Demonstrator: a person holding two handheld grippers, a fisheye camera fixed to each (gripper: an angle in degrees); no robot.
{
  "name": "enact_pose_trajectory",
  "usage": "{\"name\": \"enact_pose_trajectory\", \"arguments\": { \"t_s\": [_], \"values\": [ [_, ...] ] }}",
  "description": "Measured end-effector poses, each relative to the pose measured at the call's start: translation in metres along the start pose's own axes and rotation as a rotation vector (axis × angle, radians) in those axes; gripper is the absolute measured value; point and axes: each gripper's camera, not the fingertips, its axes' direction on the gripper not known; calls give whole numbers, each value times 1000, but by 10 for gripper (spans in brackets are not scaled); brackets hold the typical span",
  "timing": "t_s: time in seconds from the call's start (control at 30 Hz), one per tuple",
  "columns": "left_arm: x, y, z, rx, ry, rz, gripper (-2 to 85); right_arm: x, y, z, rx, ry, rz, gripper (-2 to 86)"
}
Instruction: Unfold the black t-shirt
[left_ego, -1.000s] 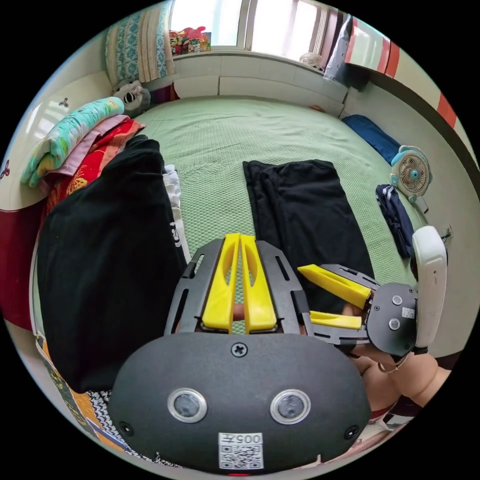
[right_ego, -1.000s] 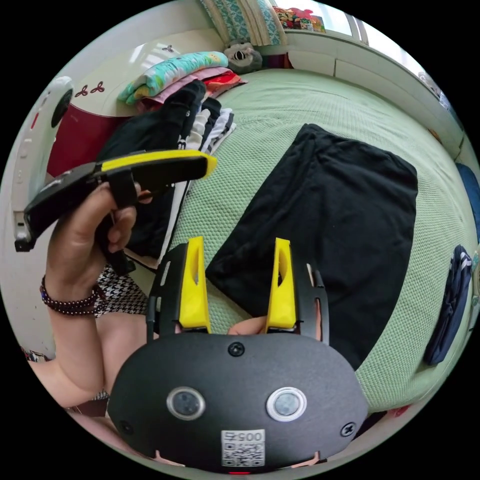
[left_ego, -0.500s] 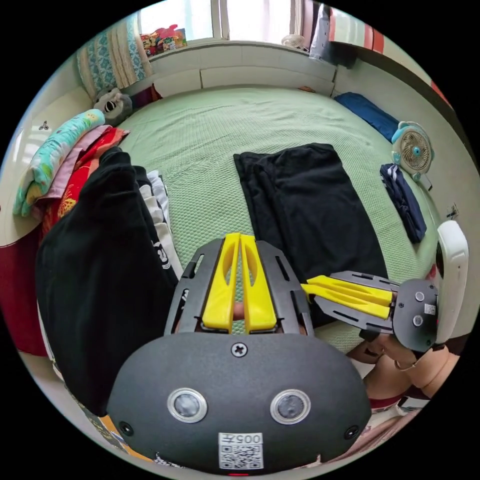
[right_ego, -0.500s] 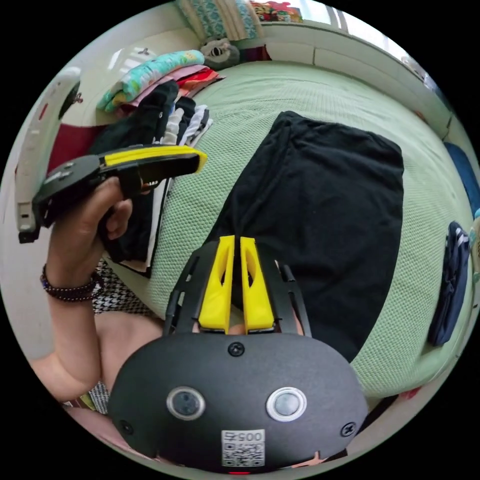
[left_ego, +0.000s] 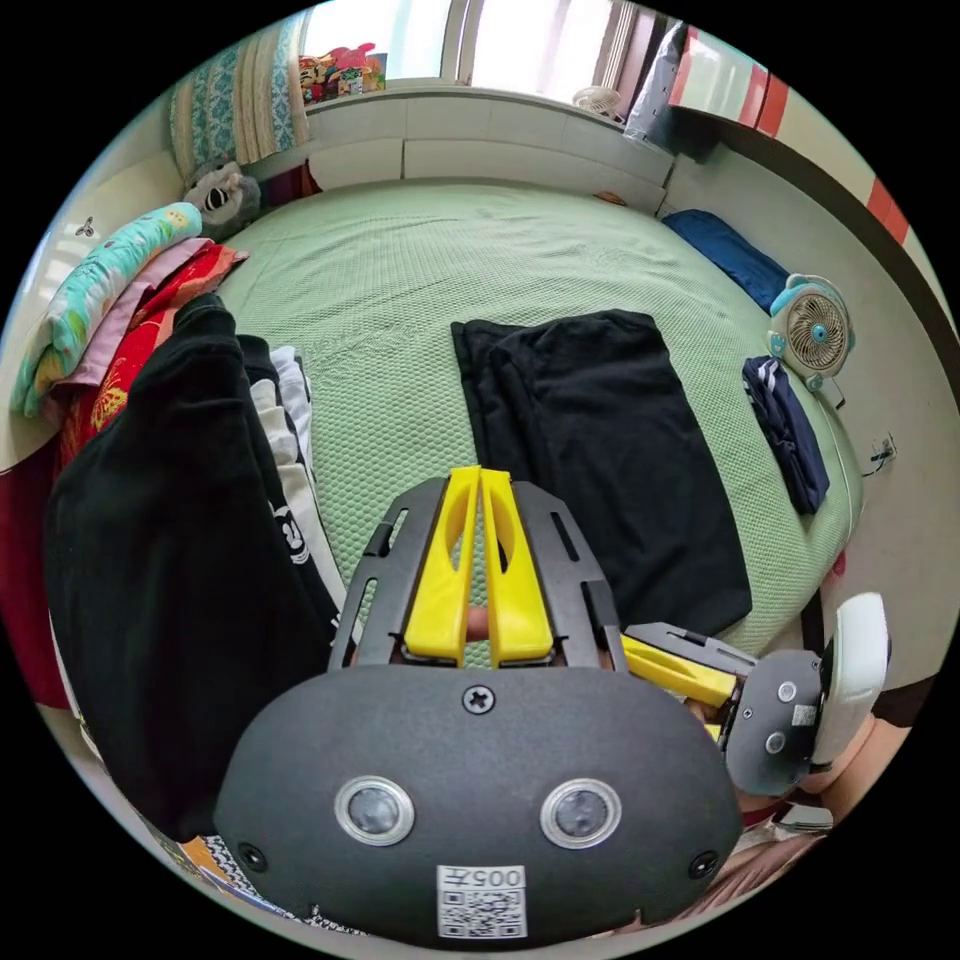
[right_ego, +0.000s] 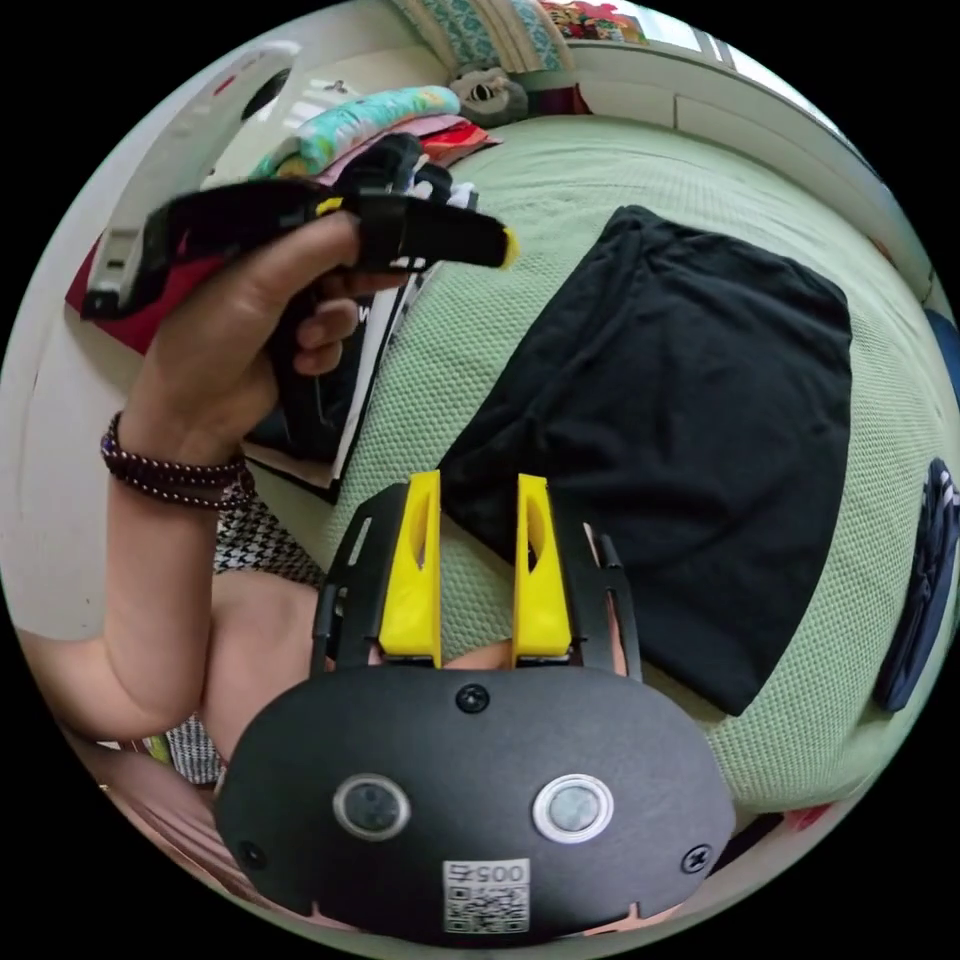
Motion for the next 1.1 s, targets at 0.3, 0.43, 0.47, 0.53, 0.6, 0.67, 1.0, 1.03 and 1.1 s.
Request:
{"name": "enact_pose_trajectory", "arguments": {
  "t_s": [0.3, 0.43, 0.47, 0.53, 0.6, 0.67, 1.0, 1.03, 1.1],
  "values": [
    [0, -3, 9, -24, -16, 30, -6, -21, -6, 6, -11, 19, -51, 122],
    [-2, -3, 12, -32, -22, 33, -6, -24, -8, 9, -11, 75, -47, 99],
    [-2, -3, 12, -31, -23, 32, -6, -24, -9, 8, -12, 67, -43, 96],
    [-3, -3, 13, -28, -22, 29, -6, -22, -10, 7, -17, 49, -31, 95],
    [-3, -3, 13, -26, -16, 28, -6, -21, -11, 7, -21, 27, -15, 92],
    [-3, -3, 13, -23, -13, 30, -6, -21, -12, 7, -23, 20, -13, 89],
    [1, 0, 20, -43, -41, 56, -6, -31, -13, 5, -29, 54, -44, 89],
    [1, 0, 20, -39, -43, 59, -6, -33, -13, 4, -30, 60, -51, 89],
    [1, 1, 18, -32, -44, 60, -6, -36, -13, 2, -30, 69, -64, 89]
  ]
}}
